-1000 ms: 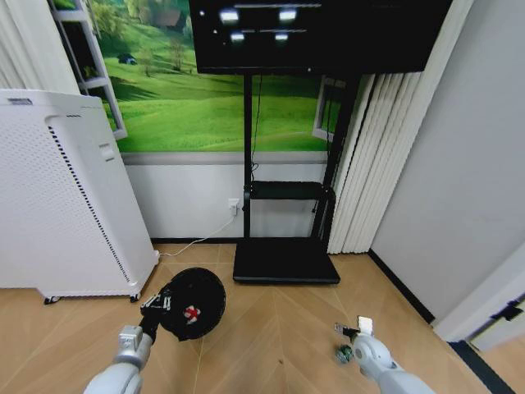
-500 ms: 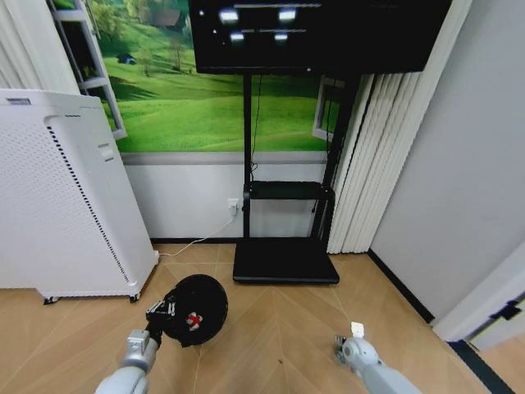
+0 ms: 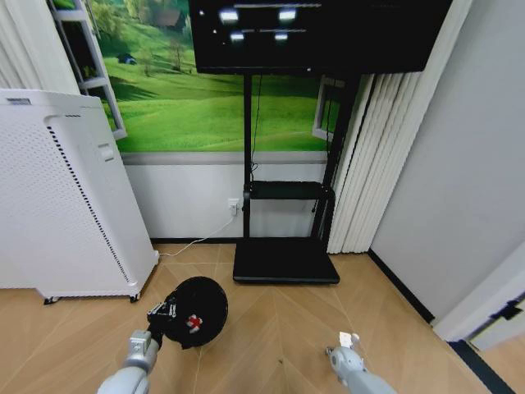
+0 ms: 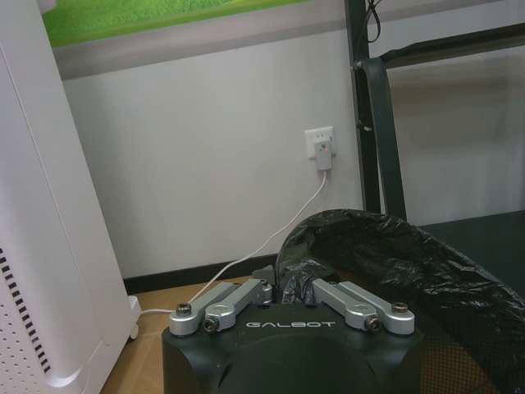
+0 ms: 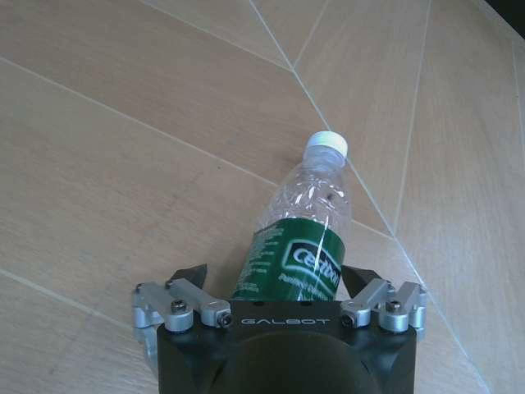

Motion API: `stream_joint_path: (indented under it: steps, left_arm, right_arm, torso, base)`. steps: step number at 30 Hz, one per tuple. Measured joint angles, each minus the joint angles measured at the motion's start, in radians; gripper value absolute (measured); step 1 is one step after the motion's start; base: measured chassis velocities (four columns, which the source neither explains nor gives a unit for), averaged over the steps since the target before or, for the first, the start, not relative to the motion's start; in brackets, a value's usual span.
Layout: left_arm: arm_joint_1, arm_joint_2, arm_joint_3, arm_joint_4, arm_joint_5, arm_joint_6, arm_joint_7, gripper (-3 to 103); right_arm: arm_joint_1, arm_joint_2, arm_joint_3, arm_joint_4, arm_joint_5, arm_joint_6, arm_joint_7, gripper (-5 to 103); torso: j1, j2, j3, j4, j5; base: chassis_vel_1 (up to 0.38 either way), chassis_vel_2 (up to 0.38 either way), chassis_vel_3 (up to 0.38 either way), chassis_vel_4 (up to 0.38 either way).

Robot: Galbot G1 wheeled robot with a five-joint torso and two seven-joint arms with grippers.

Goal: Pick up the trash bin and place the garbage on the floor into it.

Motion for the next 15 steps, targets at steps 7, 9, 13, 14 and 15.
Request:
stream_joint_path:
  steps: [7,9,13,14,15]
  left_arm:
    - [-0.002,0.000,0.001,0.005,0.000,-0.005,0.000,7]
    - [-0.002,0.000,0.002,0.005,0.001,-0.005,0.000,7]
    - [-0.003,-0.003,0.003,0.005,0.001,-0.005,0.000,7]
    - [-0.003,-0.003,0.003,0.005,0.001,-0.005,0.000,7]
    - [-0.003,-0.003,0.004,0.004,0.001,-0.005,0.000,7]
  right_arm:
    - [0.001,-0.004,-0.005,-0.008,-0.019,0.020,-0.015,65]
    - [-0.001,-0.008,-0.006,-0.008,-0.020,0.022,-0.015,60]
    - [-0.013,-0.040,-0.005,0.009,-0.016,0.024,-0.014,43]
    - [-0.013,-0.040,-0.005,0.009,-0.016,0.024,-0.014,43]
    - [-0.014,-0.043,-0.004,0.011,-0.014,0.023,-0.014,43]
  torso:
    - [0.000,0.000,0.000,0.0009,0.0016]
    - [0.000,0.000,0.000,0.0007,0.0016]
    - [0.000,0.000,0.000,0.0000,0.0018]
    - [0.000,0.000,0.000,0.0000,0.0018]
    - [0.000,0.000,0.000,-0.0001,0.0018]
  base:
    - [0.000,0.000,0.000,0.000]
    - [0.000,0.000,0.000,0.000]
    - [0.000,0.000,0.000,0.000]
    - [0.000,0.000,0.000,0.000]
    - [0.000,0.000,0.000,0.000]
